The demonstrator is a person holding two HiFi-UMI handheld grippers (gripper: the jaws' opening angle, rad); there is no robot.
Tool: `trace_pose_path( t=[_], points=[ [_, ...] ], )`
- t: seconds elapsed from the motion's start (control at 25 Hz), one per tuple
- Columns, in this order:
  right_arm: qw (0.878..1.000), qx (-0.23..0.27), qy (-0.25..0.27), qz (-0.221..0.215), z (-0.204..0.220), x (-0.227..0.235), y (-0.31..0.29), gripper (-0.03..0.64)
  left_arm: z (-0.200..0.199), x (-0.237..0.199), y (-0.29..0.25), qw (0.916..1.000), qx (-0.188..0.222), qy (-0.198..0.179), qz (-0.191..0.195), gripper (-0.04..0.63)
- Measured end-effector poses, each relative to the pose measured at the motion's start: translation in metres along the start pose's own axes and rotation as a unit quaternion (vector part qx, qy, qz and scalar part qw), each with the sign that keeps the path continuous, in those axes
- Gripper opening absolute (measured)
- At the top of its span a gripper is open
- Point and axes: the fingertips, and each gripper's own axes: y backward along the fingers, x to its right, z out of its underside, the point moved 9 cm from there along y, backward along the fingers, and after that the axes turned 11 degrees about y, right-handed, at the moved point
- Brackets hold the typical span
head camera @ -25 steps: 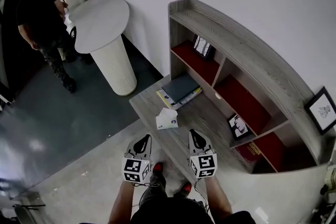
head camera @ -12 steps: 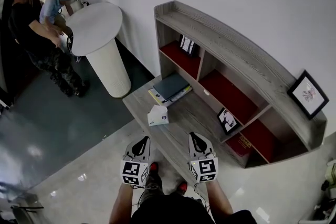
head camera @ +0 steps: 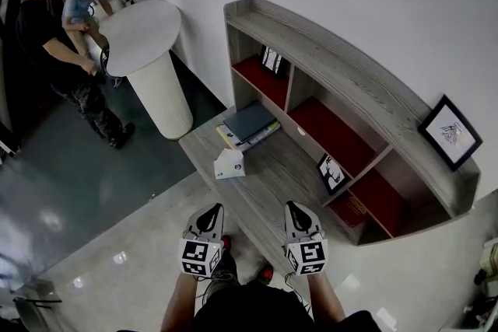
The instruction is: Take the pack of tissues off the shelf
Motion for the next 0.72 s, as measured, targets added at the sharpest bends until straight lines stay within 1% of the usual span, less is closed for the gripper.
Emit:
trace_pose_path(
  t=[0.36, 0.72],
  points=[
    [1.0, -0.001, -0.012, 0.006, 0.006, 0.004, 0.012, 0.034, -0.002, 0.012, -0.002, 1.0, 0.002, -0.005, 0.008, 0.008],
    [1.0, 0.002, -0.013, 0.005, 0.007, 0.003, 0.012, 0.034, -0.001, 0.013, -0.003, 1.0, 0.0, -0.006, 0.006, 0.009]
  ],
)
